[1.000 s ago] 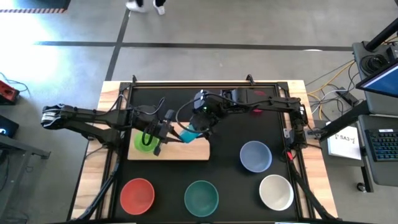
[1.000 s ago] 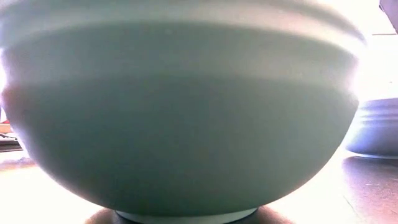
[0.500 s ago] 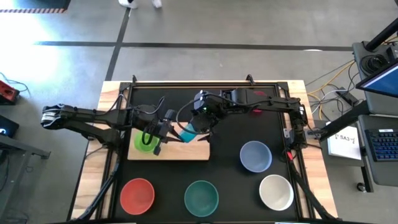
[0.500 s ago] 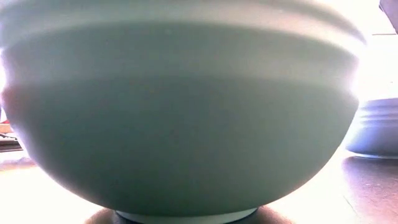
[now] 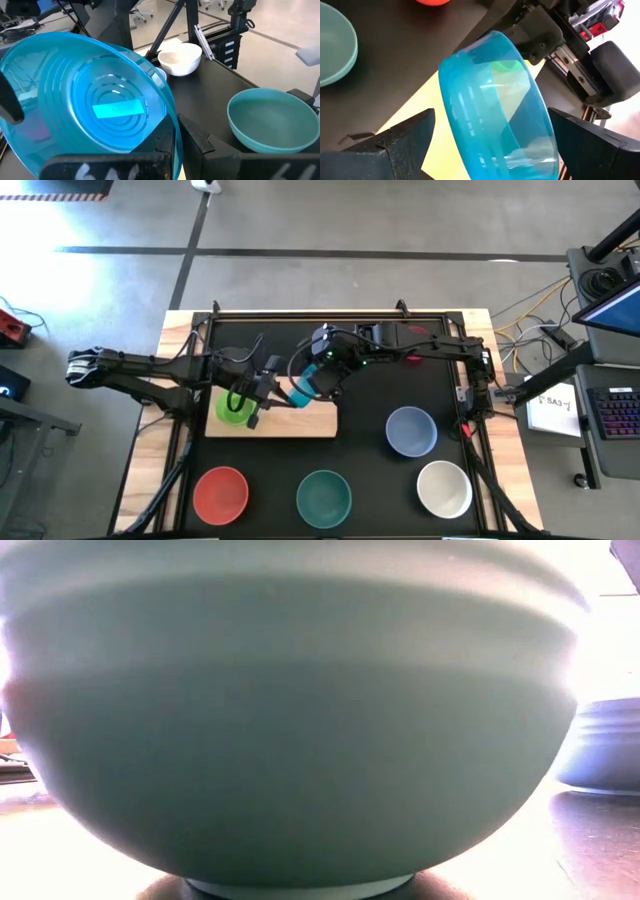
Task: Place and stack bowls onto a shelf
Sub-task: Stack the small blue bowl on top of the small green bowl on the shelf
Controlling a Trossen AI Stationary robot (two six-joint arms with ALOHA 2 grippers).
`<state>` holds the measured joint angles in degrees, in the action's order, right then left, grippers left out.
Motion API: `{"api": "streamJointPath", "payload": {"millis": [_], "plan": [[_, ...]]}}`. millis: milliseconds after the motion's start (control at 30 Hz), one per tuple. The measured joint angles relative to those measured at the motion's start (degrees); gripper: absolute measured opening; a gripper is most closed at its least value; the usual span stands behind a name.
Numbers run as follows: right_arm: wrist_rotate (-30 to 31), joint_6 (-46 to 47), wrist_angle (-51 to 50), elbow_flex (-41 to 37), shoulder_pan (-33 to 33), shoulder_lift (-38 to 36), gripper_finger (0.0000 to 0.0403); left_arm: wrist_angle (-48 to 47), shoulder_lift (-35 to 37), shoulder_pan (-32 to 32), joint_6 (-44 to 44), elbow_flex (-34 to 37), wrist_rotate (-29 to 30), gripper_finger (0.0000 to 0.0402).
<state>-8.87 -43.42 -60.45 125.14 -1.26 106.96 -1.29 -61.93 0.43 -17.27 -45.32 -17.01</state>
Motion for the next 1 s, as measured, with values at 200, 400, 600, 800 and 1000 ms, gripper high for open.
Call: {"api": "streamJointPath", "payload": {"millis": [200, 400, 600, 800, 1000], "plan": [[7.35, -6.60, 0.17, -0.01, 0.02, -0.35, 0.0368, -1.77, 0.00, 1.06, 0.63, -0.02, -0.03, 0.0000], [14.86, -4.52, -0.72, 0.00, -0.21, -0.55, 0.0368, -5.27, 0.17, 3.53, 4.59, -0.02, 0.08, 0.0000], [14.96, 2.62, -5.43, 0.00, -0.26, -0.55, 0.0368, -22.90, 0.54, 5.47, 6.36, -4.71, 6.72, 0.0000], [14.92, 15.37, -8.70, 0.00, -0.27, -0.57, 0.0368, -45.99, -0.02, 5.39, 13.18, -13.42, 13.13, 0.0000], [14.92, 28.00, -11.53, 0.00, -0.39, -0.57, 0.0368, -59.53, 1.21, 4.44, 26.28, -15.01, 13.54, 0.0000]]}}
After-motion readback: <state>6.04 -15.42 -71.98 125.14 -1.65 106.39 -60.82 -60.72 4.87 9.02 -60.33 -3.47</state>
